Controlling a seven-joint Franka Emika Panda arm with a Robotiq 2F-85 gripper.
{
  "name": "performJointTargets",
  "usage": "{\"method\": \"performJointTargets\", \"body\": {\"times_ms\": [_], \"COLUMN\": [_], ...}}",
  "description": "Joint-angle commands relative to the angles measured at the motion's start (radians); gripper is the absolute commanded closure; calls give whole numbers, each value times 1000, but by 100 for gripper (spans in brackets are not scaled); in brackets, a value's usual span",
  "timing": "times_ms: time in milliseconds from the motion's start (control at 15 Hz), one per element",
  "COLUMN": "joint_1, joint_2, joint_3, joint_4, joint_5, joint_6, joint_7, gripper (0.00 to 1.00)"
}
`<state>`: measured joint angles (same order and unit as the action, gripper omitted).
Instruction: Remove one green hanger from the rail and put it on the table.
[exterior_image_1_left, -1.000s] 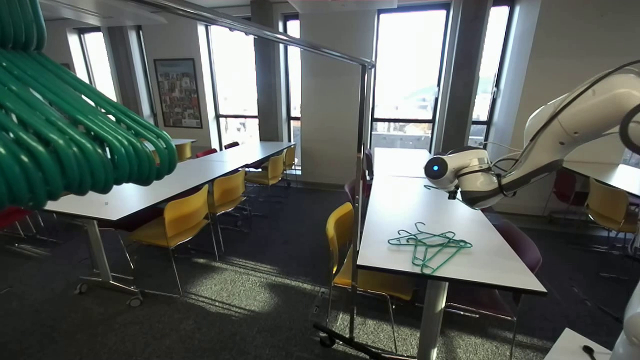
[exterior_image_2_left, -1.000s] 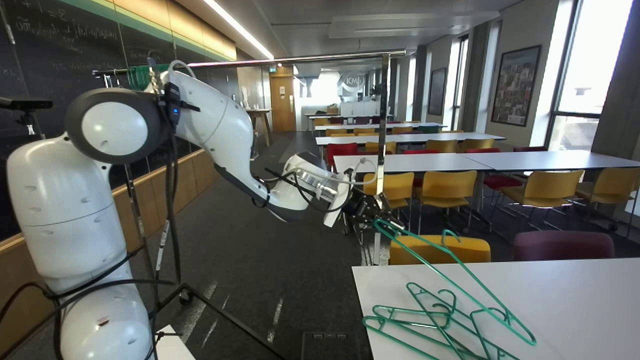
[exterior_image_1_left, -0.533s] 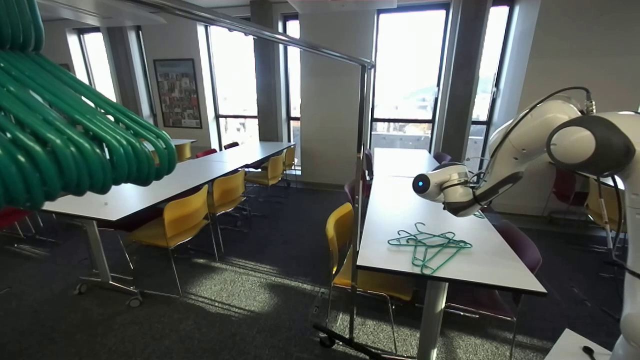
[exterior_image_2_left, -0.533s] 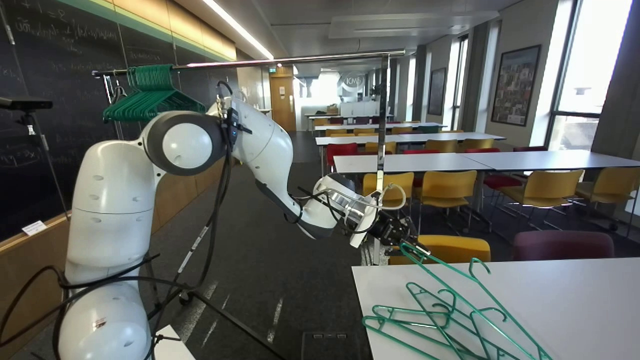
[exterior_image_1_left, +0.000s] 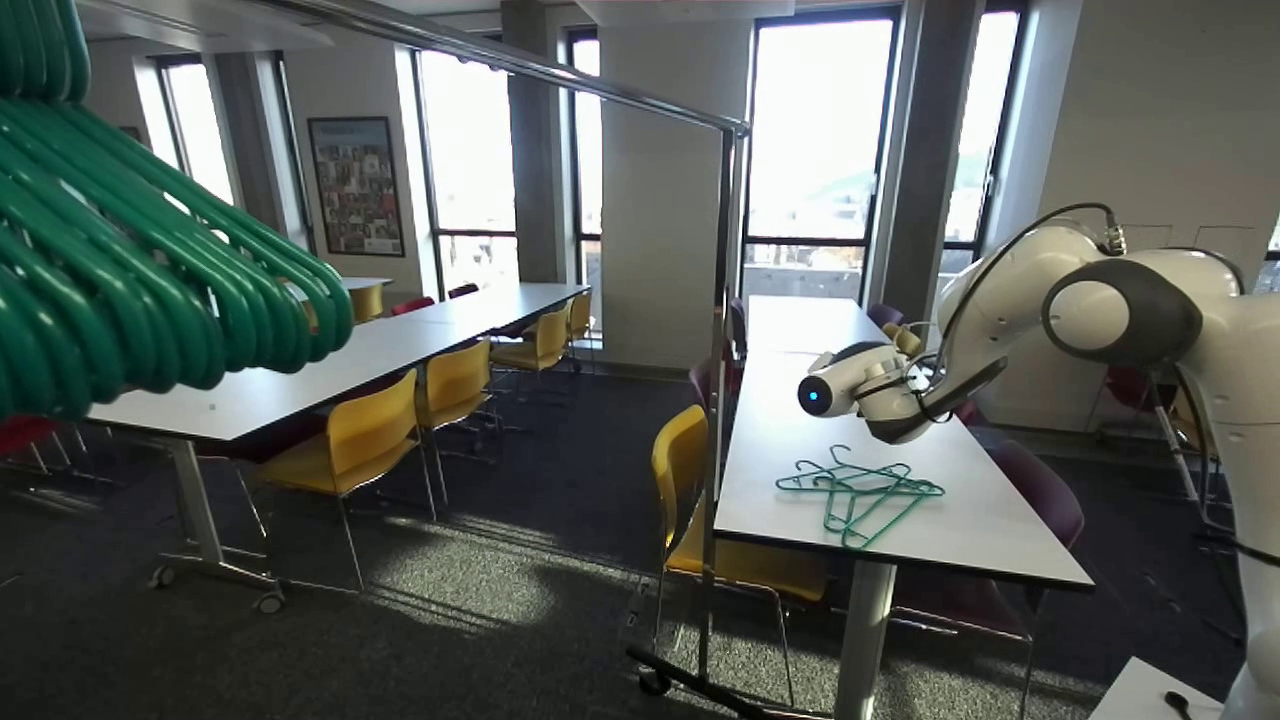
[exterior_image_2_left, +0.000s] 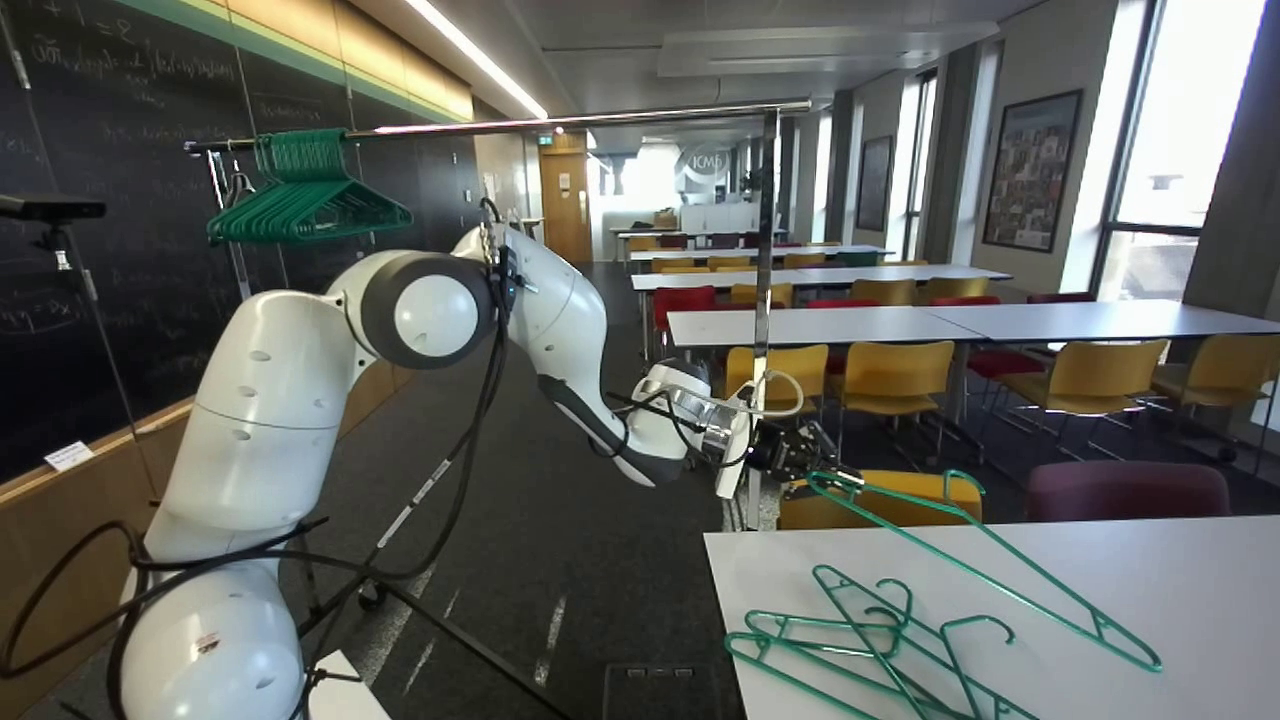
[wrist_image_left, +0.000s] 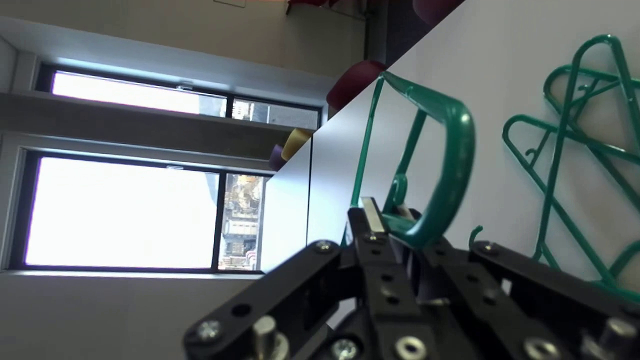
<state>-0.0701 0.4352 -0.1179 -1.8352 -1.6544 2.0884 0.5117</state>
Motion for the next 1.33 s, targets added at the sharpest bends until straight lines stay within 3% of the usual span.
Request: {"method": "performJointTargets", "body": {"times_ms": [0,267,467,667,1267], "joint_1": [-17,-44,-28,-8,13], "joint_2": [11,7,15,24,143], "joint_3": [51,95,83,60,-21], "joint_4": [19,13,20,35,170], "joint_5": [83,356,465,474,354], "joint_6": [-7,106,143,130,45], "joint_7": [13,-76,-115,-115,-87], "gripper": [98,98,98,98,98]}}
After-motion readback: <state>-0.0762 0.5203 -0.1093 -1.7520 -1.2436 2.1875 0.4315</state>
